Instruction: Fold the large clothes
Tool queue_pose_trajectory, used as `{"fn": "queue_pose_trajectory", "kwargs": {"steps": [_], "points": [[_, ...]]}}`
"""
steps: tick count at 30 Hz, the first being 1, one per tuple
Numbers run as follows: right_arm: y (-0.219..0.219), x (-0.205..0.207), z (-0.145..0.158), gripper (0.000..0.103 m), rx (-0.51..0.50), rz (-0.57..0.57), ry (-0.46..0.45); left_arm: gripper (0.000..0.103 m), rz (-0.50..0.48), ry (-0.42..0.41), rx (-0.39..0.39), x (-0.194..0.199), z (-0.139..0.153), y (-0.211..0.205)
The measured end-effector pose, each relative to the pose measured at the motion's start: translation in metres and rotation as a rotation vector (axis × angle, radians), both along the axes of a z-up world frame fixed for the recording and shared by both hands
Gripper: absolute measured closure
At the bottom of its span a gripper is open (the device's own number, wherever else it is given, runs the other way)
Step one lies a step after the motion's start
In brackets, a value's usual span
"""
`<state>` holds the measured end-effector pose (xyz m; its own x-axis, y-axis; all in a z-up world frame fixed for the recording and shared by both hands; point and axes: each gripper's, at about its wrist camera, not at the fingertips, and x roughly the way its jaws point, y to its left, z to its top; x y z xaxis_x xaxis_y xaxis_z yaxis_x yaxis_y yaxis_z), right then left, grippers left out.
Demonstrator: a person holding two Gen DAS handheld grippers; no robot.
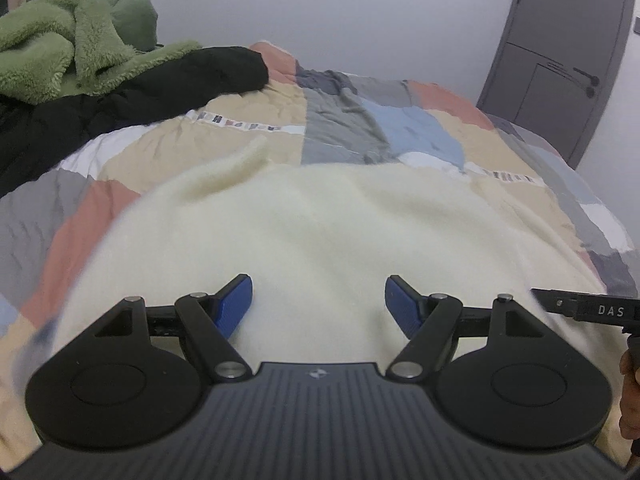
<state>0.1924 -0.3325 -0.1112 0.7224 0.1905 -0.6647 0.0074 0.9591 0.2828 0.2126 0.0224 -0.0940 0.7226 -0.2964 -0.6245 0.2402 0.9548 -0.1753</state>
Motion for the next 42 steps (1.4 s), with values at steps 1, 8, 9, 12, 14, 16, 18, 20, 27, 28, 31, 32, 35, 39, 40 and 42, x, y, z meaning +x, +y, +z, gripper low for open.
{"fn": "queue_pose_trajectory", "kwargs": {"steps": [1,8,9,12,14,16,18,20,27,28,31,32,35,39,40,42], "points": [[0.000,-0.005,0.001,0.052,0.012,-0.005,0.006,0.025,-0.004,-0.003,0.001,-0.007,0.002,-0.001],[0.008,-0.041,0.005,0.052,0.053,-0.002,0.027,0.025,-0.019,0.005,-0.004,-0.053,0.003,-0.004],[0.010,-0.047,0.006,0.051,0.062,-0.001,0.028,0.025,-0.017,0.006,-0.007,-0.059,0.004,-0.004],[0.012,-0.063,0.012,0.049,0.128,0.012,0.028,0.025,0.000,0.021,-0.052,-0.074,0.007,0.000],[0.014,-0.075,0.016,0.049,0.196,0.030,0.020,0.025,0.008,0.032,-0.103,-0.083,0.010,0.005],[0.015,-0.085,0.019,0.045,0.261,0.040,0.015,0.025,0.018,0.043,-0.163,-0.092,0.013,0.010],[0.017,-0.093,0.017,0.020,0.351,0.049,0.019,0.025,0.028,0.060,-0.211,-0.098,0.014,0.014],[0.018,-0.095,0.014,0.015,0.429,0.054,0.036,0.025,0.029,0.071,-0.245,-0.103,0.014,0.016],[0.019,-0.091,-0.015,0.010,0.684,-0.020,0.133,0.025,0.036,0.111,-0.287,-0.108,0.011,0.015],[0.016,-0.089,-0.021,0.010,0.724,-0.044,0.143,0.025,0.035,0.124,-0.307,-0.108,0.010,0.016],[0.008,-0.088,-0.039,0.011,0.857,-0.126,0.172,0.023,0.040,0.177,-0.358,-0.105,0.003,0.017],[0.004,-0.088,-0.045,0.011,0.907,-0.154,0.184,0.021,0.049,0.195,-0.366,-0.103,0.000,0.017],[0.003,-0.094,-0.052,0.012,0.976,-0.207,0.215,0.019,0.064,0.256,-0.376,-0.099,-0.009,0.016],[0.012,-0.095,-0.059,0.012,0.962,-0.220,0.284,0.016,0.082,0.325,-0.420,-0.094,-0.021,0.018],[0.013,-0.095,-0.062,0.013,0.954,-0.230,0.290,0.016,0.090,0.334,-0.427,-0.092,-0.023,0.017],[0.011,-0.096,-0.064,0.012,0.946,-0.240,0.271,0.015,0.092,0.340,-0.418,-0.089,-0.026,0.015]]}}
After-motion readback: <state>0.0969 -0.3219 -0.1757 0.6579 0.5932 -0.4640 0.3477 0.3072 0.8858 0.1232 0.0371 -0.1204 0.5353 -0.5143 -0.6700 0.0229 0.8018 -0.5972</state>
